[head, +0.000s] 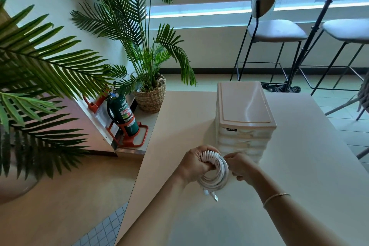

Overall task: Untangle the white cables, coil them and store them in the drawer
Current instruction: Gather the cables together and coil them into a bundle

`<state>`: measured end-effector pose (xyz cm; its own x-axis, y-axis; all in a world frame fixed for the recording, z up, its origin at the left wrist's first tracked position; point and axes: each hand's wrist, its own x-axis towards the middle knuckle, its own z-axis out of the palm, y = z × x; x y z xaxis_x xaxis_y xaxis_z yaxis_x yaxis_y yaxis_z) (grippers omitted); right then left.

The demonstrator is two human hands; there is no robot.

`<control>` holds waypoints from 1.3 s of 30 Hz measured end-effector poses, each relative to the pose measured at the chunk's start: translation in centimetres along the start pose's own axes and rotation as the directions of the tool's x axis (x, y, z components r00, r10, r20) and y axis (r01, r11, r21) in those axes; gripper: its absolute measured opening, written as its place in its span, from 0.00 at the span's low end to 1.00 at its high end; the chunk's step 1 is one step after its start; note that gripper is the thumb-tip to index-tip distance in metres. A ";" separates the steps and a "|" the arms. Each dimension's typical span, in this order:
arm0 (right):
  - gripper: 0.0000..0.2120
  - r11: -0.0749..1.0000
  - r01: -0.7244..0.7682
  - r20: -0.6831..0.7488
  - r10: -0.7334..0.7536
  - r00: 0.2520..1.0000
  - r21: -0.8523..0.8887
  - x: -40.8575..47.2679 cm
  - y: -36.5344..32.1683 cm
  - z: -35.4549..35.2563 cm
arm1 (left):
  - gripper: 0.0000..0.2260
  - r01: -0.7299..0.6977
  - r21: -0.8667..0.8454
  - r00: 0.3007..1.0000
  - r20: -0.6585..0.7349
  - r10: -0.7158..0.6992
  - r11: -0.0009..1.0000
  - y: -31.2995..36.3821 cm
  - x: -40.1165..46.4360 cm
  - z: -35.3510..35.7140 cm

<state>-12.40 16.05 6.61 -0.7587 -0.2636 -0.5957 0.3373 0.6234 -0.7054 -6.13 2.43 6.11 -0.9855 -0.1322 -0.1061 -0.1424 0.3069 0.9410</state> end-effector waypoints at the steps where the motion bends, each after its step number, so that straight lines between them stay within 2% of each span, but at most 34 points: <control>1: 0.09 1.000 -0.003 0.012 0.003 1.000 -0.015 0.0 0.1 0.1 | 0.20 0.015 0.006 1.000 -0.001 -0.015 1.000 -0.1 0.0 -0.1; 4: 0.07 0.992 0.041 -0.039 -0.046 0.998 -0.119 0.0 0.1 0.2 | 0.20 0.057 0.022 0.996 -0.063 -0.056 0.998 -0.7 0.2 -0.5; 7: 0.09 0.963 0.150 -0.203 -0.196 0.959 -0.225 0.2 0.3 0.4 | 0.14 0.079 0.094 0.978 -0.199 -0.059 0.992 -0.6 0.2 -0.7; 8: 0.10 0.947 0.190 -0.297 -0.265 0.917 -0.259 0.0 0.2 0.6 | 0.12 0.084 0.121 0.969 -0.241 -0.053 0.989 -0.6 0.2 -0.8; 10: 0.09 0.892 0.355 -0.442 -0.448 0.777 -0.280 -1.1 0.2 1.4 | 0.11 0.097 0.154 0.946 -0.322 -0.043 0.983 -0.5 0.1 -0.9; 12: 0.05 0.754 0.531 -0.428 -0.656 0.621 -0.386 -2.3 0.3 2.7 | 0.11 0.121 0.155 0.914 -0.403 -0.049 0.981 -0.5 0.1 -0.8; 13: 0.04 0.697 0.562 -0.397 -0.716 0.574 -0.445 -2.8 0.3 3.5 | 0.11 0.141 0.148 0.901 -0.430 -0.065 0.979 -0.3 0.0 -0.8; 14: 0.03 0.667 0.561 -0.372 -0.742 0.558 -0.490 -3.1 0.4 4.0 | 0.11 0.169 0.135 0.894 -0.438 -0.094 0.976 -0.2 0.1 -0.8; 16: 0.03 0.661 0.489 -0.338 -0.730 0.594 -0.569 -3.3 -0.1 4.6 | 0.11 0.237 0.088 0.895 -0.407 -0.182 0.968 -0.1 0.2 -0.8; 20: 0.13 0.650 0.289 -0.217 -0.582 0.783 -0.703 -3.4 -1.4 4.7 | 0.10 0.364 -0.152 0.867 -0.305 -0.394 0.919 -0.2 0.6 -0.9; 22: 0.13 0.644 0.252 -0.192 -0.537 0.821 -0.722 -3.6 -1.8 4.9 | 0.13 0.386 -0.220 0.860 -0.267 -0.436 0.896 -0.5 0.8 -1.0; 30: 0.12 0.607 0.188 -0.172 -0.484 0.858 -0.772 -3.5 -2.0 4.8 | 0.14 0.434 -0.408 0.865 -0.061 -0.498 0.803 -0.5 0.2 -1.6; 33: 0.12 0.617 0.172 -0.191 -0.477 0.858 -0.768 -3.5 -2.1 5.0 | 0.12 0.454 -0.402 0.863 -0.024 -0.504 0.795 -0.7 0.3 -1.9; 39: 0.14 0.662 0.180 -0.215 -0.470 0.856 -0.728 -3.5 -2.4 4.5 | 0.07 0.386 -0.461 0.906 0.028 -0.422 0.799 -1.4 0.3 -2.0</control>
<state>-8.04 12.19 8.67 -0.9280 -0.3600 -0.0962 -0.3190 0.9009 -0.2942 -6.06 0.12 5.42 -0.8354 -0.2231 -0.5023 -0.4521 -0.2407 0.8589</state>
